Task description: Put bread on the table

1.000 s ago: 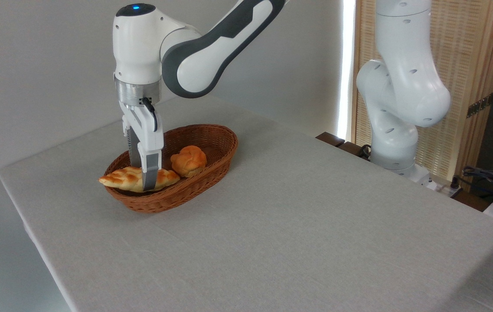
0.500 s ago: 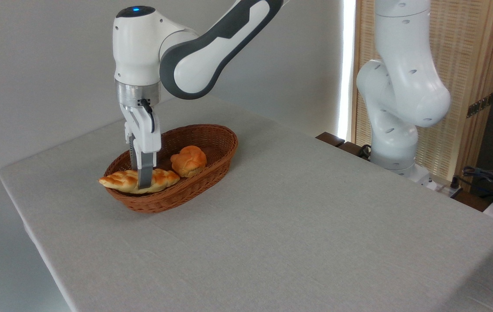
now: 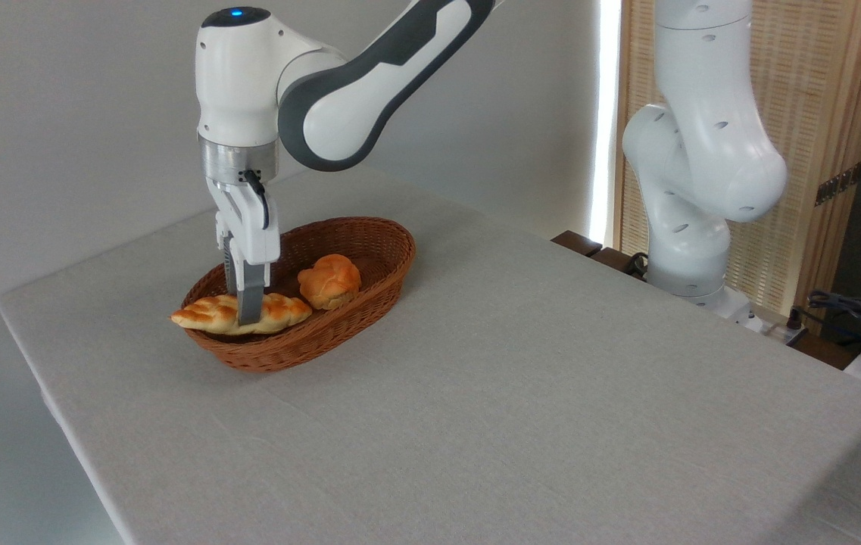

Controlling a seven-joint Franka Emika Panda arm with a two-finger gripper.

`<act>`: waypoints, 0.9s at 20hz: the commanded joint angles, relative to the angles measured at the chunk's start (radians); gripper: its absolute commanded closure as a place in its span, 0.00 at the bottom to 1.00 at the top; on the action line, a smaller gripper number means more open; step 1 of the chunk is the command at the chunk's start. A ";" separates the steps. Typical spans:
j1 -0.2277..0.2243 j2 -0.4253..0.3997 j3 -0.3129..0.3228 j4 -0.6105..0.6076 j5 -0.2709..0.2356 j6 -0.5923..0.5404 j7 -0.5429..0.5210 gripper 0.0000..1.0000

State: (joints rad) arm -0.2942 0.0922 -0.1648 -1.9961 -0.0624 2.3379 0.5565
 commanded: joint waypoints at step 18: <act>-0.031 -0.109 0.399 0.208 -0.001 -0.603 0.261 1.00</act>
State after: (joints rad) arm -0.2808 -0.0105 0.1561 -1.7450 -0.1033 1.7332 0.7585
